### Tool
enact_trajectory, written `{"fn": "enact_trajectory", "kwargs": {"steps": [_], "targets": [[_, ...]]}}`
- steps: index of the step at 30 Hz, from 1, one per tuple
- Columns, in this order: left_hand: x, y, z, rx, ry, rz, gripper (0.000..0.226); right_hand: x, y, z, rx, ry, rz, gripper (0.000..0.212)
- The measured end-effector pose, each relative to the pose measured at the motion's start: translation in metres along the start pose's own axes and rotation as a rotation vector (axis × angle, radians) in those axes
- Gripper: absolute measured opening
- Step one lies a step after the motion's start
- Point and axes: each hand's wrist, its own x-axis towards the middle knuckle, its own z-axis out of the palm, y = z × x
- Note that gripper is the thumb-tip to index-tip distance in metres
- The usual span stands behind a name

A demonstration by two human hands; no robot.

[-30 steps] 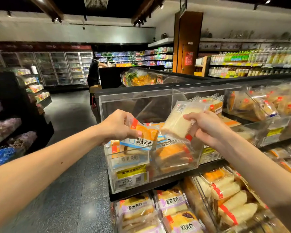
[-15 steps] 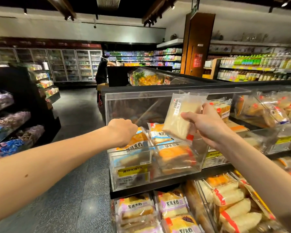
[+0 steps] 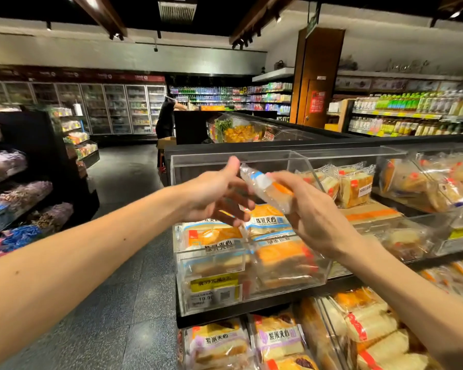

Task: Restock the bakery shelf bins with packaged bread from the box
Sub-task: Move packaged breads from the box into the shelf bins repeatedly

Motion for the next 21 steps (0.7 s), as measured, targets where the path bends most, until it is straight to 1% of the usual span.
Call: {"fn": "enact_trajectory", "kwargs": {"steps": [1, 2, 3, 4, 6, 7, 8, 9, 11, 13, 16, 18, 20, 21], "targets": [[-0.002, 0.007, -0.001, -0.192, -0.054, -0.040, 0.087, 0.000, 0.001, 0.002, -0.047, 0.003, -0.069, 0.084], [-0.004, 0.010, -0.001, -0.276, -0.094, -0.072, 0.092, 0.000, 0.000, 0.003, -0.076, 0.008, -0.128, 0.083], [-0.006, 0.012, -0.001, -0.274, -0.112, -0.087, 0.090, 0.001, 0.000, 0.003, -0.087, 0.012, -0.175, 0.081], [-0.007, 0.011, 0.002, -0.217, -0.112, -0.094, 0.080, 0.001, 0.000, 0.003, -0.090, 0.016, -0.210, 0.078], [-0.007, 0.010, 0.010, -0.091, -0.073, -0.078, 0.039, 0.002, 0.003, 0.003, -0.101, 0.015, -0.245, 0.070], [-0.003, 0.007, 0.011, -0.079, -0.053, -0.060, 0.020, 0.002, 0.005, 0.003, -0.103, 0.007, -0.237, 0.066], [-0.001, 0.004, 0.012, -0.093, -0.034, -0.035, 0.015, 0.002, 0.008, 0.003, -0.098, -0.012, -0.209, 0.063], [0.002, 0.000, 0.011, -0.102, -0.017, -0.009, 0.022, 0.002, 0.010, 0.003, -0.084, -0.040, -0.164, 0.064], [0.008, -0.003, 0.008, -0.098, 0.007, 0.027, 0.034, 0.004, 0.017, -0.001, 0.000, -0.137, -0.028, 0.076], [0.012, -0.003, 0.007, -0.082, 0.021, 0.045, 0.039, 0.010, 0.022, -0.008, 0.103, -0.256, 0.092, 0.093], [0.026, -0.002, 0.007, -0.018, 0.054, 0.043, 0.042, 0.021, 0.028, -0.016, 0.157, -0.405, 0.262, 0.105], [0.036, -0.002, 0.008, 0.019, 0.039, 0.024, 0.044, 0.028, 0.032, -0.016, 0.159, -0.412, 0.366, 0.098], [0.046, -0.005, 0.012, 0.047, -0.008, -0.009, 0.042, 0.033, 0.037, -0.013, 0.063, -0.409, 0.424, 0.083], [0.052, -0.008, 0.013, 0.076, -0.034, -0.021, 0.042, 0.035, 0.039, -0.010, -0.003, -0.436, 0.436, 0.076]]}}
